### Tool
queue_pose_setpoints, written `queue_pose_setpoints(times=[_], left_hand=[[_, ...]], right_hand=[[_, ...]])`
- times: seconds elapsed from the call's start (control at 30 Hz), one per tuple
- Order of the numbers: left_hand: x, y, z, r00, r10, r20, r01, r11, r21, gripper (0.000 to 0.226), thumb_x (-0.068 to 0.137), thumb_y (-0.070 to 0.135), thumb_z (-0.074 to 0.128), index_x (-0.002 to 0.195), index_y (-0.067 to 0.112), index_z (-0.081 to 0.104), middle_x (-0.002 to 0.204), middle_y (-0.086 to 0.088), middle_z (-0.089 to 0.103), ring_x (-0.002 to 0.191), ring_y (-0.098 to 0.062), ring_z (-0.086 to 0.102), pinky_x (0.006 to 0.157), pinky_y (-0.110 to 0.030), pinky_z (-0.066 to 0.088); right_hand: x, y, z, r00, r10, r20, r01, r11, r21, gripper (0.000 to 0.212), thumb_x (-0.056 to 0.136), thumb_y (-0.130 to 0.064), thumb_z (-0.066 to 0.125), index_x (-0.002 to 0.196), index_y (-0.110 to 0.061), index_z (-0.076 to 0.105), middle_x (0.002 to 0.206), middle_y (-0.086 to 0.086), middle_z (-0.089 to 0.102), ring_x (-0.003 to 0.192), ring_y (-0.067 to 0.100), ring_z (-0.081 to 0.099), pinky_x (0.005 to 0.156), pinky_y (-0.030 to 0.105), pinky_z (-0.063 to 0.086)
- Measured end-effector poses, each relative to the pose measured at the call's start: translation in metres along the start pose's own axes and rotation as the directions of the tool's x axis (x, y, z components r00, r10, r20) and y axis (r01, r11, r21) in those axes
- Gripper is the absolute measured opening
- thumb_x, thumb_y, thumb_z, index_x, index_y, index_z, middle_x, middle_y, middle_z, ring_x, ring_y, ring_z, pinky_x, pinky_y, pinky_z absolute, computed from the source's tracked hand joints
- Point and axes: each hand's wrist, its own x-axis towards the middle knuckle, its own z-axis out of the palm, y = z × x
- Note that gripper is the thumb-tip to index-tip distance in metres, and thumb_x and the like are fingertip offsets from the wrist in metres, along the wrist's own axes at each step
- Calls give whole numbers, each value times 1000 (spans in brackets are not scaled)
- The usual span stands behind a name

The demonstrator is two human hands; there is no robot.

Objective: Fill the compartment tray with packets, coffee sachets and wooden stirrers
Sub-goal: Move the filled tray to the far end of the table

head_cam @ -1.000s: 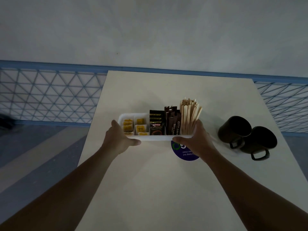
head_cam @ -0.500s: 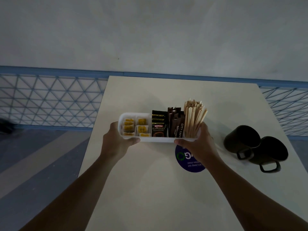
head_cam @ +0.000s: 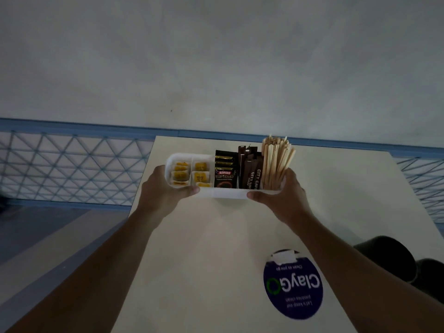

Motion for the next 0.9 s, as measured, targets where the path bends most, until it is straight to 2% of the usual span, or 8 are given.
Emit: queue_pose_setpoints(times=[0.23,0.33,0.47,0.63,0.73,0.8,0.9], left_hand=[[42,5,5,999,12,41,-12,1000,-1,54,66,38,88,109,17,61,93,6,66,79,-2,58,59,-20,41],[52,3,9,999,7,45,-7,1000,4,53,67,38,87,108,17,61,94,5,66,79,-5,59,59,-19,41],[57,-1,13,998,15,64,-16,1000,16,43,69,35,86,98,23,58,83,13,61,75,0,56,58,-18,39],[61,-7,14,998,1,67,-1,1000,7,59,62,46,87,110,22,62,97,6,70,88,-10,65,63,-23,45],[59,-4,13,995,12,95,-13,1000,11,46,68,39,86,105,23,65,93,7,71,85,-6,66,62,-19,43],[55,-1,13,996,7,87,-8,1000,7,46,70,35,85,108,22,63,94,10,68,87,-7,65,62,-19,41],[47,5,13,998,-42,43,41,999,21,71,72,34,84,131,15,48,111,6,58,100,-17,58,73,-24,42]], right_hand=[[45,-6,11,1000,-6,0,6,1000,-23,80,61,-48,90,121,-20,45,107,-8,57,99,16,56,74,31,46],[56,-6,14,1000,4,1,-4,999,-41,82,59,-50,90,121,-20,46,108,-7,59,100,17,57,78,34,49],[59,-2,19,1000,27,6,-27,998,-61,84,58,-52,90,122,-20,46,109,-7,59,101,18,58,77,33,49],[55,-1,20,999,45,2,-45,998,-46,82,60,-49,90,122,-18,46,106,-7,57,99,17,56,74,31,45],[53,-1,19,998,53,12,-53,997,-48,83,61,-50,90,123,-18,45,107,-6,57,99,18,56,75,32,46],[51,-1,17,998,57,22,-56,997,-44,83,63,-49,89,126,-18,44,108,-7,55,100,17,54,73,30,44],[44,0,15,997,63,43,-61,997,-36,88,65,-48,88,133,-17,42,116,-4,55,104,18,54,74,30,45]])
